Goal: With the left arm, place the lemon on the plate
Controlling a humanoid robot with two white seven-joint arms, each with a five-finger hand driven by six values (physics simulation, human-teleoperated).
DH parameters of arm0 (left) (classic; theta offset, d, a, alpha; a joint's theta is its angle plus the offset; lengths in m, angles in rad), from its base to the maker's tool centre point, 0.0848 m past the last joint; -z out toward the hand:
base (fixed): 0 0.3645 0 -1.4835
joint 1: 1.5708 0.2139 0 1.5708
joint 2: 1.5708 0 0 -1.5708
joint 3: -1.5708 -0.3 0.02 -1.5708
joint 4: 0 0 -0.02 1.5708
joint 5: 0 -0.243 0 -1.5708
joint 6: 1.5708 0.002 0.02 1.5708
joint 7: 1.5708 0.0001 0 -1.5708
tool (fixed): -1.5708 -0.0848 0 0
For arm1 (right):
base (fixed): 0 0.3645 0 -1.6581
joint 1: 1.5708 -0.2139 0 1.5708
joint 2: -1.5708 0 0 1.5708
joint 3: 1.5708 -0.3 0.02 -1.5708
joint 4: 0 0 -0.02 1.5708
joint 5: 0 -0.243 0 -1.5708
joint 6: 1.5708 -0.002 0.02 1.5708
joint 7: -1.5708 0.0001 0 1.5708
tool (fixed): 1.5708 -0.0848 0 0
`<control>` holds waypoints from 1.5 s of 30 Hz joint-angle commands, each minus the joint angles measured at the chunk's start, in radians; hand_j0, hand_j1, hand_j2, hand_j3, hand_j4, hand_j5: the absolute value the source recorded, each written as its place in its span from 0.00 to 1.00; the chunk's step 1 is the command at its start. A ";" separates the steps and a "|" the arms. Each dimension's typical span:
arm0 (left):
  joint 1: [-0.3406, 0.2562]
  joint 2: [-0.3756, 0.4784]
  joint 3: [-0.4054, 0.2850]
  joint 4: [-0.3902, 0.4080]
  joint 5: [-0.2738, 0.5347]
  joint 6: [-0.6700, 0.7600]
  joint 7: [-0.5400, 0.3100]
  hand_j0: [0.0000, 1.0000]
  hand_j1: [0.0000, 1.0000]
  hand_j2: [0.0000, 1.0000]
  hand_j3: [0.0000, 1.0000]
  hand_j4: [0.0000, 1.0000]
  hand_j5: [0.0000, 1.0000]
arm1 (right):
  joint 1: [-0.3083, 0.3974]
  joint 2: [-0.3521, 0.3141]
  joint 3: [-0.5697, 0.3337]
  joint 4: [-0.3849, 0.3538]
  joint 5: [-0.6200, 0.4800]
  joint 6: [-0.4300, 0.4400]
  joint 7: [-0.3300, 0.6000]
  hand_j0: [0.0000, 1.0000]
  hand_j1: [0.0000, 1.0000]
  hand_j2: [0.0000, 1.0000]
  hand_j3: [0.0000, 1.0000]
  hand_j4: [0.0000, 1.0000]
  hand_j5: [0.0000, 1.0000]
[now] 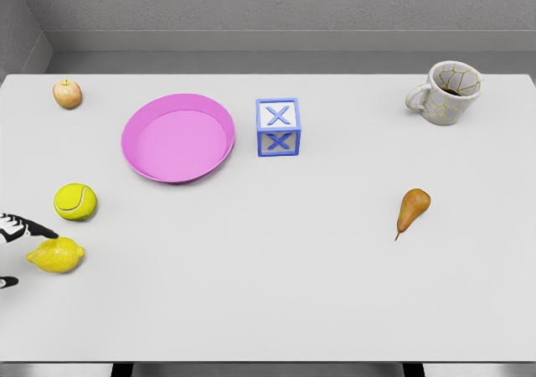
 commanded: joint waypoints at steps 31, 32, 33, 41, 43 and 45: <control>-0.112 -0.004 -0.135 0.001 -0.071 0.003 0.000 0.81 0.81 0.81 0.81 0.81 0.81 | 0.000 0.000 0.000 0.000 0.000 0.000 0.000 1.00 1.00 1.00 1.00 1.00 1.00; -0.112 -0.006 -0.134 0.001 -0.080 0.003 0.000 0.81 0.81 0.81 0.81 0.81 0.81 | 0.000 0.000 0.000 0.000 0.000 0.000 0.000 1.00 1.00 1.00 1.00 1.00 1.00; -0.112 -0.015 -0.134 0.001 -0.082 0.003 0.000 0.81 0.81 0.81 0.81 0.81 0.81 | 0.000 0.000 0.000 0.000 0.000 0.000 0.000 1.00 1.00 1.00 1.00 1.00 1.00; -0.115 -0.024 -0.134 0.001 -0.114 0.003 0.000 0.81 0.81 0.81 0.81 0.81 0.81 | 0.000 0.000 0.000 0.000 0.000 0.000 0.000 1.00 1.00 1.00 1.00 1.00 1.00; -0.126 -0.036 -0.134 0.001 -0.134 0.003 0.000 0.81 0.81 0.81 0.81 0.81 0.81 | 0.000 0.000 0.000 0.000 0.000 0.000 0.000 1.00 1.00 1.00 1.00 1.00 1.00; -0.132 -0.038 -0.135 0.001 -0.134 0.003 0.000 0.81 0.81 0.81 0.81 0.81 0.81 | 0.000 0.000 0.000 0.000 0.000 0.000 0.000 1.00 1.00 1.00 1.00 1.00 1.00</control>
